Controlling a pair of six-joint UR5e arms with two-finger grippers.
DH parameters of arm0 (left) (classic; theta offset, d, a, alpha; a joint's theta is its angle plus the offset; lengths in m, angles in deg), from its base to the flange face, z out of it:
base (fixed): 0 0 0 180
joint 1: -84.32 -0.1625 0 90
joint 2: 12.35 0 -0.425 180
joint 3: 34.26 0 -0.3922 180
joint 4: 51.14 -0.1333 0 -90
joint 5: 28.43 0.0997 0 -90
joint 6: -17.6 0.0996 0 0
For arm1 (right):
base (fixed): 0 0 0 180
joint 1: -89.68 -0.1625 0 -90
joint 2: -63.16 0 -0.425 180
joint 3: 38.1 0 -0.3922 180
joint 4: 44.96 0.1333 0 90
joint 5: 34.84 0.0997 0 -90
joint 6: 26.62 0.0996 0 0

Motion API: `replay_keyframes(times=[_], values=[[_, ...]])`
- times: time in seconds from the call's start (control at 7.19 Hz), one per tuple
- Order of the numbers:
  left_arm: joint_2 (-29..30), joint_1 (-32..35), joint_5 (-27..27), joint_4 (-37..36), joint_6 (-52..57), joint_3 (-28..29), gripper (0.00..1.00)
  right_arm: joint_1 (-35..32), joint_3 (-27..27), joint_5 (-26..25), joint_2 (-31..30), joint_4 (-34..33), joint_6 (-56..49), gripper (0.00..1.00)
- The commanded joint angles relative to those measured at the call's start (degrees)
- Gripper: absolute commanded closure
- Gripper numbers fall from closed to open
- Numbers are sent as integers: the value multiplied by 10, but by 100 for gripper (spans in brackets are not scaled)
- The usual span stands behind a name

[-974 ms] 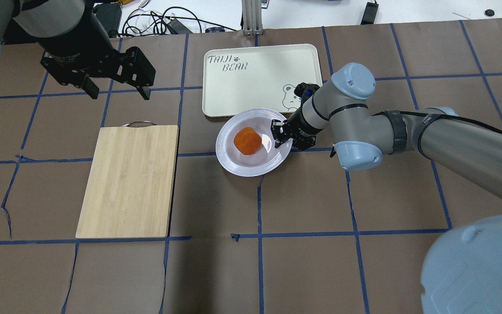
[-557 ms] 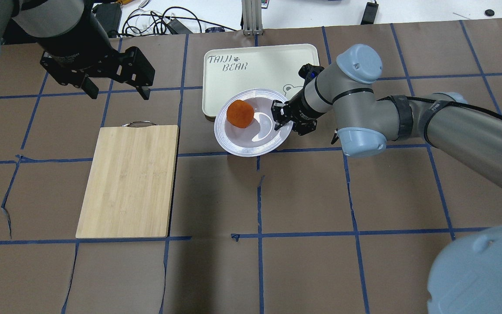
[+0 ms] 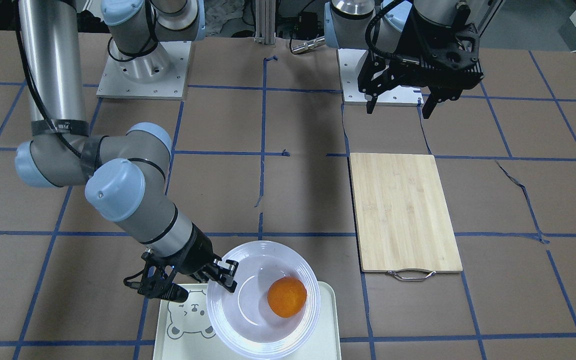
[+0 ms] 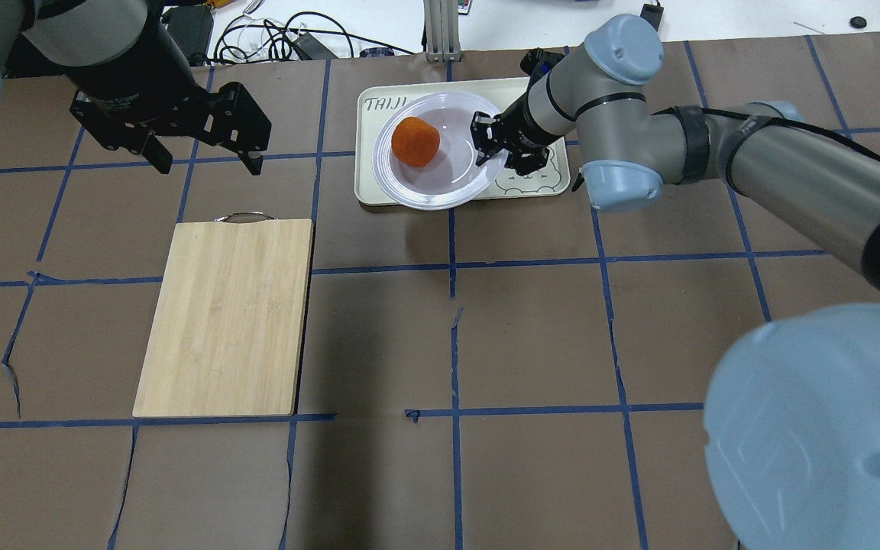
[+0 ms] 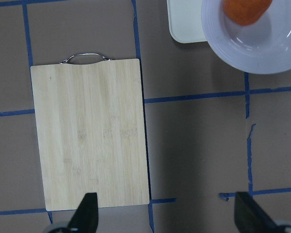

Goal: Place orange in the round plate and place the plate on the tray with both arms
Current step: 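Lift the bowl with the right gripper and set it on the bear tray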

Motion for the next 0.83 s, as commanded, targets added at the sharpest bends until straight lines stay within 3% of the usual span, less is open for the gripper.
replay_keyframes(times=[0.0,0.42,0.7], values=[[1,-1,0,-2,1,0,0,10,73,3,71,0,26,91],[1,-1,0,-3,-1,-3,0,29,75,3,97,-2,27,87],[1,-1,0,-3,-2,-3,0,30,69,-8,94,-3,27,71]])
